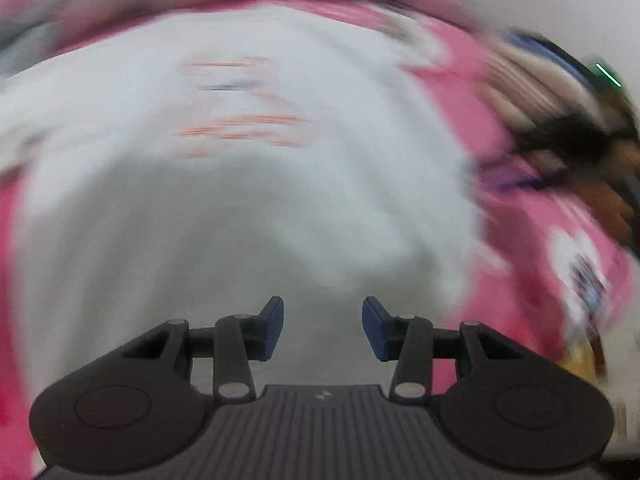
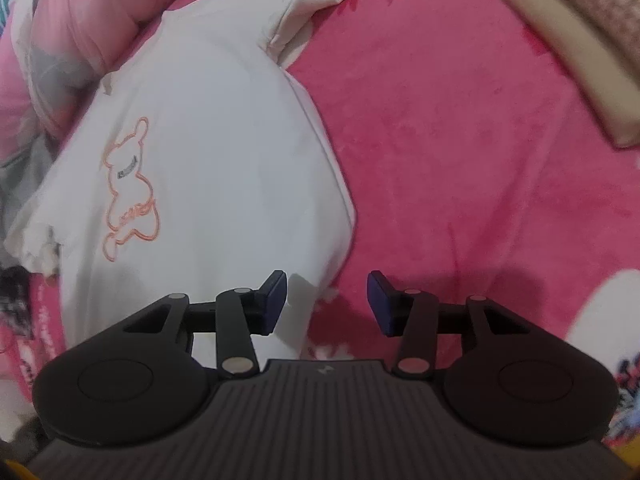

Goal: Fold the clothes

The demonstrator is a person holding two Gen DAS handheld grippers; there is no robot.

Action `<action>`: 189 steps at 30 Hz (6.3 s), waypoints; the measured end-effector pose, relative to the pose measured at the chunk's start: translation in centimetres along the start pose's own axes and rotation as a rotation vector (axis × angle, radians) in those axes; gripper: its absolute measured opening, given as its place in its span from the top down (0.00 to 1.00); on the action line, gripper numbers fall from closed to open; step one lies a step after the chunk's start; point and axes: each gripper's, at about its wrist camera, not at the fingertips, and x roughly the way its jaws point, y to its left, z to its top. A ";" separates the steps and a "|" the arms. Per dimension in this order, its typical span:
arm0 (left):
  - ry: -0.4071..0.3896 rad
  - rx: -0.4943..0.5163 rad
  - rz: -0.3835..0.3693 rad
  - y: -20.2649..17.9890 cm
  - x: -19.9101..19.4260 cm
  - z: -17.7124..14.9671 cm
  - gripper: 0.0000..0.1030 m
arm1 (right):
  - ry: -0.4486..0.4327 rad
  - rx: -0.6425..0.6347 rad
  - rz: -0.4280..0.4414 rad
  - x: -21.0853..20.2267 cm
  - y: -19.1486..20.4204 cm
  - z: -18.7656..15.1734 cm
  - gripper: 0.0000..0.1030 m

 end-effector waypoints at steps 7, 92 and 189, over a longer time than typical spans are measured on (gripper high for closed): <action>0.017 0.313 -0.023 -8.8 4.9 -0.7 0.66 | 0.099 -0.033 0.046 2.2 -0.7 1.2 0.85; -0.040 -0.421 -0.028 6.1 4.3 2.2 0.43 | 0.272 -0.187 0.550 4.3 5.0 0.9 0.98; 0.200 0.321 -0.138 -7.5 4.8 -3.2 0.29 | 0.205 -0.120 -0.054 -3.6 -4.4 -5.7 0.88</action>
